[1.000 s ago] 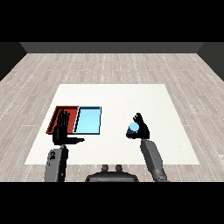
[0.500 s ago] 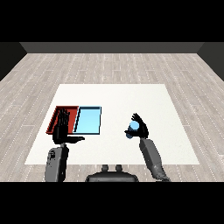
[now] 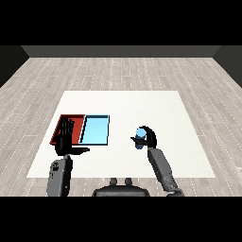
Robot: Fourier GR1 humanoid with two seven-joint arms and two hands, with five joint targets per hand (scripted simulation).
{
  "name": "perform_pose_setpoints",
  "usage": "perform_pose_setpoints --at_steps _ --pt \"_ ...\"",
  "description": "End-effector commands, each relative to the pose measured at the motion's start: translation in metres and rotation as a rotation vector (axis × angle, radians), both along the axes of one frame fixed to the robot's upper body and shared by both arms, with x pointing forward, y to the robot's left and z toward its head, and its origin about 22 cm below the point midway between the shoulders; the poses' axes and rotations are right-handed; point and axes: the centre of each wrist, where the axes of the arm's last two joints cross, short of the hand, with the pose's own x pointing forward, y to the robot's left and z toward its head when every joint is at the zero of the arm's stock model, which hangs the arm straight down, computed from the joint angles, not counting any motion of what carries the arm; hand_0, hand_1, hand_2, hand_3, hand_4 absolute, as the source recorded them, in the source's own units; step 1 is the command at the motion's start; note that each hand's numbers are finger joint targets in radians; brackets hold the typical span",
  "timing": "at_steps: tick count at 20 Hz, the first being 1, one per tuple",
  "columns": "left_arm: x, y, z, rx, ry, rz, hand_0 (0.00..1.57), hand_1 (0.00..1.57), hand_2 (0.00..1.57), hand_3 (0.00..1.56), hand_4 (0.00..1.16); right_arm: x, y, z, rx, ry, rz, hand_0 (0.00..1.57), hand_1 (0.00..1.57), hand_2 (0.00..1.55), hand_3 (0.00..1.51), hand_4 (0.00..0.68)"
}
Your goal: Pick the blue can and put it in the blue box
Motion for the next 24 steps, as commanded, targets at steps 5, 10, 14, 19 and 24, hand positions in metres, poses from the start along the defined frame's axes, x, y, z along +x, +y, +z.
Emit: perform_pose_setpoints --at_steps 5,10,14,19,24 --pt "0.009 -0.007 0.008 0.049 0.030 -0.018 0.00 0.00 0.00 0.00 0.00 0.013 0.002 0.045 -0.059 -0.055 -0.012 1.45 1.45 1.45 1.40 0.629" --pt "0.002 -0.033 -0.006 0.041 0.051 -0.099 0.00 0.00 0.00 0.00 0.00 0.002 -0.019 0.054 -0.141 -0.114 0.025 1.46 1.46 1.45 1.40 0.623" --pt "0.010 -0.061 -0.001 0.084 0.125 -0.148 0.00 0.00 0.00 0.00 0.00 0.008 -0.007 0.093 -0.161 -0.189 0.043 1.44 1.44 1.45 1.39 0.620" --pt "0.015 -0.080 -0.020 0.094 0.161 -0.174 0.00 0.00 0.00 0.00 0.00 0.003 -0.009 0.115 -0.205 -0.237 0.054 1.42 1.42 1.44 1.40 0.616" --pt "0.017 -0.085 -0.020 0.084 0.164 -0.177 0.00 0.00 0.00 0.00 0.00 0.003 0.028 0.099 -0.202 -0.226 0.047 1.42 1.42 1.44 1.40 0.616"
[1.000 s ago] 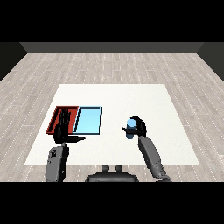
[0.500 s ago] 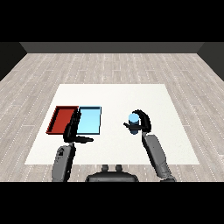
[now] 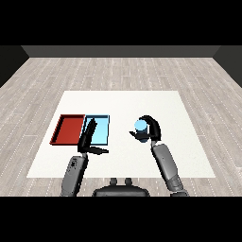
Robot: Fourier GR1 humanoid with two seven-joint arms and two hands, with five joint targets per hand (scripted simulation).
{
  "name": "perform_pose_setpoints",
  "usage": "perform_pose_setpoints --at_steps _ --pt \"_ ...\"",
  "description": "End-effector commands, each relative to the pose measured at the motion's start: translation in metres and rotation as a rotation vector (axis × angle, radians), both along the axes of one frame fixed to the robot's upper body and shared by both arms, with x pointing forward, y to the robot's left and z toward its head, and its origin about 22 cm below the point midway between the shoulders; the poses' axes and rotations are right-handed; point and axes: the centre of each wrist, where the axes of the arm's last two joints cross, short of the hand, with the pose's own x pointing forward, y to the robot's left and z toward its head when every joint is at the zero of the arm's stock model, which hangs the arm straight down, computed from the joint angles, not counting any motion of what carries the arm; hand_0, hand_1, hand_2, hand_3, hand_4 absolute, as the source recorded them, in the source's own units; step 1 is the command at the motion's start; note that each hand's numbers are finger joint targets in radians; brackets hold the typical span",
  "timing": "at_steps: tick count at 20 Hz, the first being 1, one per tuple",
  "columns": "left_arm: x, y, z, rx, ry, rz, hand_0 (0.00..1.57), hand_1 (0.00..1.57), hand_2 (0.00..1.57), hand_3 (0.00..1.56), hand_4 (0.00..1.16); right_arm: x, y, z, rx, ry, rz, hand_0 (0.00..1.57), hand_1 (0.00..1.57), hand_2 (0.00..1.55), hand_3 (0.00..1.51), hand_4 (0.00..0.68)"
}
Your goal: Pick the blue can and put it in the blue box
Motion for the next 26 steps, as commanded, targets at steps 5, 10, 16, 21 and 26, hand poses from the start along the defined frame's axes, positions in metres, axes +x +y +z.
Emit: perform_pose_setpoints --at_steps 5,10,16,21,26 --pt "-0.001 -0.026 -0.011 -0.043 0.057 -0.082 0.00 0.00 0.00 0.00 0.00 0.014 0.037 0.008 -0.056 -0.034 0.007 1.44 1.44 1.45 1.40 0.606" --pt "0.012 -0.049 -0.012 -0.053 0.106 -0.094 0.00 0.00 0.00 0.00 0.00 0.008 0.042 0.018 -0.055 -0.034 0.041 1.45 1.45 1.45 1.40 0.612" --pt "0.010 -0.045 -0.029 -0.027 0.119 -0.121 0.00 0.00 0.00 0.00 0.00 0.012 0.049 0.015 -0.054 -0.040 0.041 1.48 1.48 1.47 1.40 0.619" --pt "0.025 -0.070 -0.025 -0.023 0.155 -0.094 0.00 0.00 0.00 0.00 0.00 -0.003 0.042 0.011 -0.068 -0.067 0.069 1.49 1.49 1.47 1.40 0.606" --pt "0.016 -0.089 -0.033 -0.064 0.185 -0.118 0.00 0.00 0.00 0.00 0.00 0.005 0.057 0.039 -0.032 -0.058 0.104 1.49 1.49 1.47 1.40 0.605"
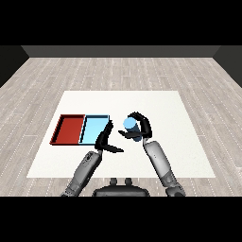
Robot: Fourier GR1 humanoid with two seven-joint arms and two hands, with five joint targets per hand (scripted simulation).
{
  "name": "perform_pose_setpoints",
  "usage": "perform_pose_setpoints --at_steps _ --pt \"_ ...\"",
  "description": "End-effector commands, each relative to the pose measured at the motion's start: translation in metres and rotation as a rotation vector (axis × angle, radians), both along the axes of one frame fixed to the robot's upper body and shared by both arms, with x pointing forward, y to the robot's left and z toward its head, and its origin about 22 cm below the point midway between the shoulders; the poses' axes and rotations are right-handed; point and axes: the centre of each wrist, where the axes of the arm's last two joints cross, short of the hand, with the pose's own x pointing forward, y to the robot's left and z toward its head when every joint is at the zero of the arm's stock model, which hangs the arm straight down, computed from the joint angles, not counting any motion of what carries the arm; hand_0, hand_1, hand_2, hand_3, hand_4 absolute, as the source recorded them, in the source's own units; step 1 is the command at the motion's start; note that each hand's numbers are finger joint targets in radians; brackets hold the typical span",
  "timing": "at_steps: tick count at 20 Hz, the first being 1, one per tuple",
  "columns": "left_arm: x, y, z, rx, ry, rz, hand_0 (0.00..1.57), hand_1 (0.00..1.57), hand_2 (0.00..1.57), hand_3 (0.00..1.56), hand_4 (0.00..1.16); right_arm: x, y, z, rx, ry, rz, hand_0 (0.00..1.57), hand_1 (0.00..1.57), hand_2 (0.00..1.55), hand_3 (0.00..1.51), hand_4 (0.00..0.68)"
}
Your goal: Pick the blue can and put it in the blue box
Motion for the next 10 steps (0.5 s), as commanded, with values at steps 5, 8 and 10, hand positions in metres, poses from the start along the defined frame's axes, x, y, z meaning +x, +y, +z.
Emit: perform_pose_setpoints --at_steps 5,8,10 --pt "0.000 -0.026 -0.011 0.004 0.031 -0.011 0.00 0.00 0.00 0.00 0.00 -0.008 0.017 -0.016 -0.002 -0.006 0.020 1.49 1.49 1.47 1.40 0.610" --pt "0.001 -0.022 -0.007 -0.019 0.051 -0.005 0.00 0.00 0.00 0.00 0.00 -0.004 0.018 0.009 0.029 -0.005 0.034 1.49 1.49 1.46 1.39 0.609" --pt "-0.007 -0.014 -0.018 -0.041 0.071 -0.006 0.00 0.00 0.00 0.00 0.00 0.004 0.022 -0.002 0.006 -0.020 0.060 1.48 1.48 1.46 1.39 0.606"
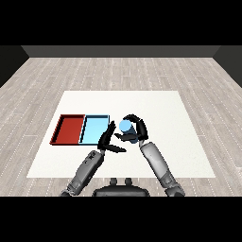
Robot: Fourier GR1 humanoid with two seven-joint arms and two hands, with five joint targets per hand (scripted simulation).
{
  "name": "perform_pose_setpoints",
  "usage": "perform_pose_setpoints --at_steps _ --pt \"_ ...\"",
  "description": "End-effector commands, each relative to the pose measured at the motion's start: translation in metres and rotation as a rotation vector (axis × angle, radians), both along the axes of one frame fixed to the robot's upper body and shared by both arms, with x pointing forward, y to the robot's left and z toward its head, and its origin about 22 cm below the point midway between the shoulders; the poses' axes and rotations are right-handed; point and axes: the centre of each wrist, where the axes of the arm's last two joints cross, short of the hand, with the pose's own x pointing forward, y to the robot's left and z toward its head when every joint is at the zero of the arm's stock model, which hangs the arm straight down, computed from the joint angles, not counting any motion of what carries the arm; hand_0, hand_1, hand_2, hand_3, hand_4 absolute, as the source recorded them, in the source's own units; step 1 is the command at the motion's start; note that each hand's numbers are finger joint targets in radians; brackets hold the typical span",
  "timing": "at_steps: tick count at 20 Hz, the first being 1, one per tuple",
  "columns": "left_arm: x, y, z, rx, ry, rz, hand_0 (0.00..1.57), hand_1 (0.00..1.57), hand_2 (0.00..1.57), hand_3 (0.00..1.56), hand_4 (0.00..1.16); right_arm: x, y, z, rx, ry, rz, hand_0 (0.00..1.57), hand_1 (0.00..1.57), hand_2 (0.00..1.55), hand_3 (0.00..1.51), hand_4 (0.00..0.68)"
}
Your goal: Pick the blue can and put it in the blue box
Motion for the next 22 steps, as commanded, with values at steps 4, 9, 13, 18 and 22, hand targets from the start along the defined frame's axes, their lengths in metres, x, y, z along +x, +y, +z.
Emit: perform_pose_setpoints --at_steps 4,9,13,18,22 --pt "0.015 -0.001 -0.016 0.002 -0.013 0.008 0.00 0.00 0.00 0.00 0.00 -0.005 0.023 0.011 0.023 -0.013 0.021 1.48 1.48 1.46 1.39 0.609" --pt "0.001 0.000 0.005 0.008 -0.025 -0.002 0.00 0.00 0.00 0.00 0.00 -0.022 0.031 -0.005 0.013 -0.024 0.049 1.47 1.47 1.46 1.41 0.621" --pt "0.019 -0.006 0.003 -0.012 0.002 -0.001 0.00 0.00 0.00 0.00 0.00 0.008 0.043 0.006 0.026 -0.004 0.052 1.45 1.45 1.45 1.39 0.613" --pt "0.001 -0.035 0.000 -0.010 -0.012 -0.034 0.00 0.00 0.00 0.00 0.00 0.005 0.026 -0.002 0.092 0.009 0.053 1.45 1.45 1.45 1.38 0.602" --pt "0.010 -0.023 0.000 -0.032 -0.036 -0.040 0.00 0.00 0.00 0.00 0.00 -0.017 0.032 -0.015 0.118 0.016 0.065 1.46 1.46 1.46 1.39 0.599"
